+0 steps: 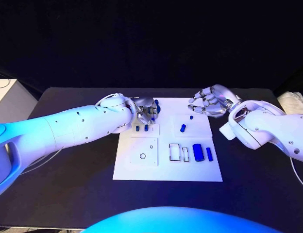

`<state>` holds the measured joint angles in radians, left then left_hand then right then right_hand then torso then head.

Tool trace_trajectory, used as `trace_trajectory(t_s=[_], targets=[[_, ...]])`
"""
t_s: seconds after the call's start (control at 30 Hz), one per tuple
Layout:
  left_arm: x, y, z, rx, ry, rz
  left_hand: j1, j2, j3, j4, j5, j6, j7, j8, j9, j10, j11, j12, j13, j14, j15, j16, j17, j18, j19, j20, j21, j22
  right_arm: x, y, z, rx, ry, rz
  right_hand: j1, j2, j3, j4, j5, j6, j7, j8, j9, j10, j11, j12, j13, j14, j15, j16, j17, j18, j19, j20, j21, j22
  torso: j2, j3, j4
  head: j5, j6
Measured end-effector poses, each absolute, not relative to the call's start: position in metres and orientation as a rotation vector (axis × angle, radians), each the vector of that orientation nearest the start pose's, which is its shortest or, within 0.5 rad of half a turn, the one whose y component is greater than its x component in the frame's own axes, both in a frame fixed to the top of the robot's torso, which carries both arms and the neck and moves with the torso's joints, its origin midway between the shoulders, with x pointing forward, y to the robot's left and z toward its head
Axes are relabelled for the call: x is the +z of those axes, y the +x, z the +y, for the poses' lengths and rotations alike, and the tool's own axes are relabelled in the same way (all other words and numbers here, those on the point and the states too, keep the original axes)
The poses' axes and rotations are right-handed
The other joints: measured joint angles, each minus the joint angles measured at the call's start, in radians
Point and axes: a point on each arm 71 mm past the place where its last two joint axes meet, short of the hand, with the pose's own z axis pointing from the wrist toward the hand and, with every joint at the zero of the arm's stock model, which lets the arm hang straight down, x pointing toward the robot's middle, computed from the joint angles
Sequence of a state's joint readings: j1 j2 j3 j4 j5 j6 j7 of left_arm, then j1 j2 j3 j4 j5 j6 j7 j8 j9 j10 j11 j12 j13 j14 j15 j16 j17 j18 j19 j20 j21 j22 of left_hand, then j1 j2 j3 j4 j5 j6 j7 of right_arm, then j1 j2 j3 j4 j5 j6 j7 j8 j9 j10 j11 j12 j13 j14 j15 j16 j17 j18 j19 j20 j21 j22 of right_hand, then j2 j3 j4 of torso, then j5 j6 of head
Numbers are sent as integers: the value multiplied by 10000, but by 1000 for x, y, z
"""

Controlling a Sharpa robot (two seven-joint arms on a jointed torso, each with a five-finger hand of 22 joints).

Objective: Assemble the parts on the task board

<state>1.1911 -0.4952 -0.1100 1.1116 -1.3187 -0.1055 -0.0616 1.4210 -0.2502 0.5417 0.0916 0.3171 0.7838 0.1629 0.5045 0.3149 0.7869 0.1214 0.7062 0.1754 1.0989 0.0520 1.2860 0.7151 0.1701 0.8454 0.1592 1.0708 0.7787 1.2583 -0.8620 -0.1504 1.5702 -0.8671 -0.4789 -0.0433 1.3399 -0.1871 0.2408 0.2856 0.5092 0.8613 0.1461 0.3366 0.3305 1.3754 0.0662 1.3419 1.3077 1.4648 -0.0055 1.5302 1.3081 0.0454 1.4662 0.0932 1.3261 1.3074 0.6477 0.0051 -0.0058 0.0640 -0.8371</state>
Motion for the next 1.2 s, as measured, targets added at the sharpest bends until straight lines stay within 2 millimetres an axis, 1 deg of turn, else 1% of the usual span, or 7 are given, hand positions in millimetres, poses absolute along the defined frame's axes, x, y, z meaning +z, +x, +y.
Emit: trace_trajectory(t_s=[0.2, 0.53, 0.67, 0.83, 1.03, 1.1, 1.2], targets=[[-247, 536, 133, -6399, 1639, 19628, 105, 105, 104, -104, 0, 86, 13, -58, -66, 88, -17, -34, -37, 40, 32, 102, 5, 0, 36, -36, 87, 75, -192, 477, -208, 8872, 4103, 17079, 0, 0, -1, 0, 0, 0, 0, 0, 0, 0, 0, 0, 0, 0, 0, 0, 0, 0, 0, 0, 0, 0, -1, 3, 0, -13, -15], [-247, 538, 132, -6296, 1638, 19717, 148, 317, 310, -366, -60, 408, 12, -136, -203, 484, -127, -34, -175, 402, -77, 453, 303, 0, 168, -119, 499, 431, -192, 477, -208, 8879, 4102, 17081, 0, 0, -1, 1, 0, 0, 0, 0, 0, 0, 0, 0, -1, 0, 0, 0, -2, 0, 0, 0, 0, -1, -2, 1, 0, -22, -4], [-247, 538, 132, -6296, 1649, 19744, 183, 449, 345, -547, -118, 768, -62, -136, -213, 844, -236, -38, -178, 708, -197, 688, 641, 2, 413, -187, 798, 785, -192, 477, -208, 8881, 4102, 17081, 0, 0, -2, 1, 0, 0, 0, 0, 0, 0, 0, 0, -2, 0, 0, 0, -2, 0, 0, 0, 0, 7, -3, -3, 6, -35, -15], [-248, 537, 132, -6317, 1667, 19760, 114, 569, 352, -797, -150, 1277, -213, -136, -161, 1419, -443, -1, -177, 1470, -396, 1168, 1677, -2, 986, -340, 1321, 1440, -192, 477, -208, 8883, 4101, 17081, 0, 0, -2, 1, 0, 0, 0, 0, 0, 0, 0, 0, -2, 0, 0, 0, -3, 0, 0, 0, 0, 7, -10, -3, 11, -39, -24], [-248, 537, 132, -6407, 1670, 19639, 156, 637, 407, -1018, -176, 1695, -309, -188, -59, 1610, -358, -6, -172, 1990, -523, 1419, 2395, 0, 1481, -478, 1680, 1965, -192, 477, -208, 8884, 4100, 17082, 0, 0, -2, 1, 0, 0, 0, 0, 0, 0, 0, 0, -2, 0, 0, 0, -3, 0, 0, 0, 0, 7, -12, -2, 7, -33, -18], [-248, 537, 133, -6446, 1650, 19560, 139, 671, 448, -1059, -181, 1706, -320, -235, -43, 1610, -358, -42, -159, 2056, -518, 1468, 2537, -137, 1600, -490, 1790, 2090, -192, 477, -208, 8884, 4100, 17082, 0, 0, -2, 1, 0, 0, 0, 0, 0, 0, 0, 0, -2, 0, 0, 0, -4, 0, 0, 0, 0, 6, -12, -2, 8, -33, -7], [-248, 537, 135, -6506, 1587, 19388, 116, 702, 477, -1089, -207, 1713, -326, -328, -38, 1646, -322, -133, -156, 2128, -518, 1468, 2605, -166, 1680, -499, 1837, 2164, -192, 477, -208, 8884, 4100, 17081, 0, 0, -2, 1, 0, 0, 0, 0, 0, 0, 0, 0, -3, 0, 0, 0, -3, 0, 0, 0, 0, 6, -11, -4, 8, -32, 12]])
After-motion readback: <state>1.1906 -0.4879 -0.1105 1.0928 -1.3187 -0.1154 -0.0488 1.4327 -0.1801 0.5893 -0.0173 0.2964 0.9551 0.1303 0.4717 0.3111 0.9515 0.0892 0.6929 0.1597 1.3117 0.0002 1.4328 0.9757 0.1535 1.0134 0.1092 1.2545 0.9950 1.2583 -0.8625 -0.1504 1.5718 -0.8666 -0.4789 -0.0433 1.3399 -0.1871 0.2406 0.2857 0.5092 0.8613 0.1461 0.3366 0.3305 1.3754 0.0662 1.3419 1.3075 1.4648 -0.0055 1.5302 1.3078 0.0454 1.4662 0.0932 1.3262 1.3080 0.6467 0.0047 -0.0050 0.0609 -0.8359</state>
